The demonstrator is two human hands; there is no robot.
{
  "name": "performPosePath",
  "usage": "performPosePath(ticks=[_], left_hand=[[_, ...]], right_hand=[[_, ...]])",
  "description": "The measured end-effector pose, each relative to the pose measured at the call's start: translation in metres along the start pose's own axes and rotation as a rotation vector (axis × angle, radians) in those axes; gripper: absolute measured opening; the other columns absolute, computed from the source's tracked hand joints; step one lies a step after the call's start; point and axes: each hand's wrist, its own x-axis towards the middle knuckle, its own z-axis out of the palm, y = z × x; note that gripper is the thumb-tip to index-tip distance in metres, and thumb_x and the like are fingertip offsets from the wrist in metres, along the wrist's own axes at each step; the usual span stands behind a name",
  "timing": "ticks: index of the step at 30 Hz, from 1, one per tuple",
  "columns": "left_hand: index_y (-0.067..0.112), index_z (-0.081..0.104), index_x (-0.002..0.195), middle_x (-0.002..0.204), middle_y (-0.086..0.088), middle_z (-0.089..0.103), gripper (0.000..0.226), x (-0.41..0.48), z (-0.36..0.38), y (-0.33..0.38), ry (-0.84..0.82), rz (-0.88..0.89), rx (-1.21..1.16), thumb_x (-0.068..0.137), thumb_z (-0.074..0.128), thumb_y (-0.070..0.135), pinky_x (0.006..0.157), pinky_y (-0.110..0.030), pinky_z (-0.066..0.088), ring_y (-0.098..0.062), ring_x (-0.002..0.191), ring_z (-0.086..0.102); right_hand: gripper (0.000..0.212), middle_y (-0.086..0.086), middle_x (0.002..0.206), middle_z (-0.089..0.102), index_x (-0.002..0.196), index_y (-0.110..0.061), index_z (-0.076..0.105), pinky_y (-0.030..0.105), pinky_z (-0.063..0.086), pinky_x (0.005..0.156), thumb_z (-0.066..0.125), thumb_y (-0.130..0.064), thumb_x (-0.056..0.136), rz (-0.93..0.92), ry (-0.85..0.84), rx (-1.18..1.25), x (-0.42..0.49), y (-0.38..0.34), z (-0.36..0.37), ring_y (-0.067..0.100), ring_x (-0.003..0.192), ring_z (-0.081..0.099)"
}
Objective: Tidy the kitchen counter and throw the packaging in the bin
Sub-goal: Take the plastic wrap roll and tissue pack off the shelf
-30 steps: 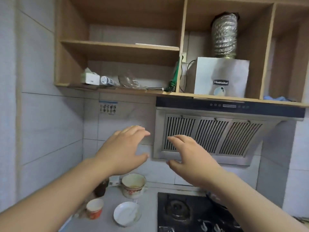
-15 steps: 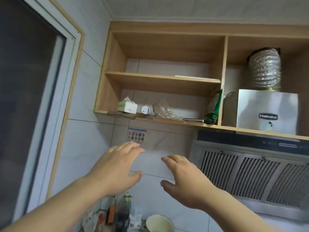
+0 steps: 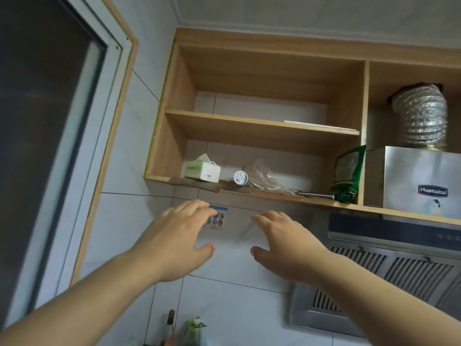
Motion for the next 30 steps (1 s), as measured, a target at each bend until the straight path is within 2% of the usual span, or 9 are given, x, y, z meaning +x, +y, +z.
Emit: performPosePath(ticks=[6,13,19,24,28,30], left_hand=[[0.043,0.026,0.147,0.154,0.023,0.022,0.068,0.012,0.034,-0.014,-0.053,0.005,0.008,0.085,0.046,0.065,0.107,-0.022,0.019,-0.001,0.138,0.024],[0.043,0.029,0.146,0.154,0.021,0.026,0.072,0.073,0.041,-0.035,-0.071,0.026,0.158,0.081,0.047,0.069,0.11,-0.025,0.024,-0.001,0.139,0.024],[0.04,0.035,0.142,0.145,0.02,0.037,0.07,0.123,0.059,-0.045,-0.031,0.031,0.253,0.078,0.047,0.067,0.106,-0.029,0.036,-0.002,0.132,0.035],[0.036,0.033,0.144,0.148,0.017,0.037,0.073,0.142,0.087,-0.054,0.0,0.009,0.224,0.079,0.051,0.066,0.106,-0.027,0.035,-0.004,0.133,0.036],[0.035,0.029,0.146,0.151,0.012,0.037,0.078,0.159,0.114,-0.057,0.039,-0.019,0.15,0.08,0.057,0.063,0.107,-0.032,0.038,-0.01,0.135,0.038],[0.035,0.027,0.147,0.152,0.01,0.037,0.08,0.168,0.127,-0.06,0.07,-0.023,0.115,0.079,0.059,0.062,0.105,-0.034,0.04,-0.013,0.134,0.04]], right_hand=[[0.066,-0.002,0.145,0.046,0.148,-0.027,0.034,0.041,0.045,0.104,0.054,-0.049,0.089,0.004,0.025,0.026,0.03,0.019,0.034,0.024,0.128,0.045],[0.062,-0.005,0.137,0.051,0.143,-0.028,0.039,0.036,0.047,0.098,0.055,-0.05,0.087,-0.013,0.175,0.133,0.076,0.06,0.068,0.019,0.119,0.048],[0.066,-0.002,0.144,0.048,0.146,-0.025,0.038,0.04,0.045,0.104,0.057,-0.049,0.087,-0.029,0.269,0.179,0.125,0.095,0.091,0.021,0.128,0.045],[0.057,-0.001,0.135,0.053,0.137,-0.023,0.043,0.039,0.045,0.101,0.058,-0.046,0.087,-0.012,0.287,0.23,0.151,0.103,0.118,0.021,0.123,0.047],[0.058,0.0,0.133,0.054,0.136,-0.023,0.043,0.037,0.043,0.101,0.06,-0.043,0.085,0.012,0.356,0.278,0.171,0.11,0.13,0.02,0.123,0.045],[0.064,0.001,0.136,0.053,0.142,-0.022,0.04,0.038,0.041,0.105,0.063,-0.04,0.085,0.038,0.395,0.316,0.181,0.113,0.132,0.02,0.126,0.043]])
